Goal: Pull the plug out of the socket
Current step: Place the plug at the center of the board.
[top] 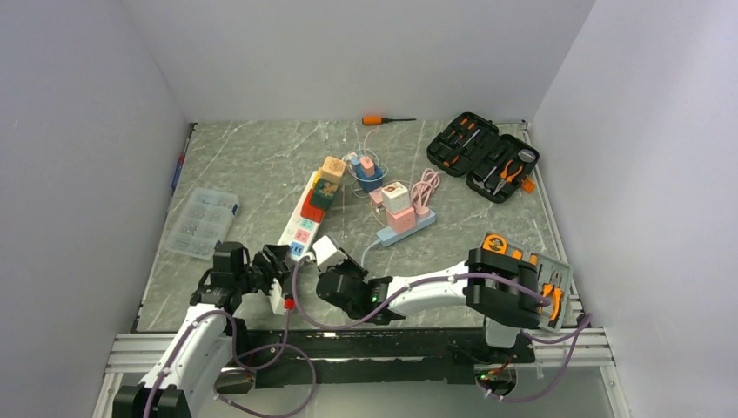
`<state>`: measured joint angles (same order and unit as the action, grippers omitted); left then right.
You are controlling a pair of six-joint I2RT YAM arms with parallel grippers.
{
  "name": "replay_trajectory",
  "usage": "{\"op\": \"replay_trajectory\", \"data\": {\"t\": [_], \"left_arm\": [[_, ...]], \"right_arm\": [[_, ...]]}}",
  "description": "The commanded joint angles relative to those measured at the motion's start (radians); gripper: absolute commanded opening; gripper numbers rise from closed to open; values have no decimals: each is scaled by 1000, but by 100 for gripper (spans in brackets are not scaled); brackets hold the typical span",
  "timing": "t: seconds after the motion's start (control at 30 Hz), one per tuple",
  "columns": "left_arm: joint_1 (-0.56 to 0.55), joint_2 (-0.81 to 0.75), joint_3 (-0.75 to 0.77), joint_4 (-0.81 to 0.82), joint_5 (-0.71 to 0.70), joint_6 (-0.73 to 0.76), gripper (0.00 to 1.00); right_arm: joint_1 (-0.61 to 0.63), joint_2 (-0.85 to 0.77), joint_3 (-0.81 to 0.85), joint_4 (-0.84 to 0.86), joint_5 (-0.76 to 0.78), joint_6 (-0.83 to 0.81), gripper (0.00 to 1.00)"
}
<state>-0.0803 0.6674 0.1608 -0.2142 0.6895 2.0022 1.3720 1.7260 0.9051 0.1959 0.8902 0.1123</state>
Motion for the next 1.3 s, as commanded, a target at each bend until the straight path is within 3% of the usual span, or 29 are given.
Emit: {"op": "replay_trajectory", "data": {"t": [0.0, 0.13, 0.3, 0.47, 0.5, 0.63, 0.9, 1.07, 1.27], "left_arm": [[5, 45, 40, -161, -106, -109, 55], [5, 56, 59, -174, -123, -112, 62], [4, 73, 67, -162, -127, -121, 69], [5, 80, 125, -210, -126, -196, 94], [4, 82, 152, -235, -129, -232, 98], [5, 111, 300, -339, -141, -391, 99], [2, 170, 568, -524, -102, -704, 99], [-27, 177, 702, -582, -71, -848, 99], [-129, 182, 746, -561, -129, -961, 99]], "right_arm": [[38, 32, 35, -88, -78, 156, 31], [44, 32, 19, -102, -104, 209, 52], [43, 12, -2, -127, -113, 244, 62], [41, -66, -30, -151, -130, 259, 82], [38, -94, -35, -157, -124, 261, 83], [-21, -263, -48, -191, -140, 302, 85], [-329, -518, -38, -403, -218, 524, 87], [-552, -603, -69, -459, -304, 626, 88], [-794, -572, -81, -522, -491, 762, 88]]}}
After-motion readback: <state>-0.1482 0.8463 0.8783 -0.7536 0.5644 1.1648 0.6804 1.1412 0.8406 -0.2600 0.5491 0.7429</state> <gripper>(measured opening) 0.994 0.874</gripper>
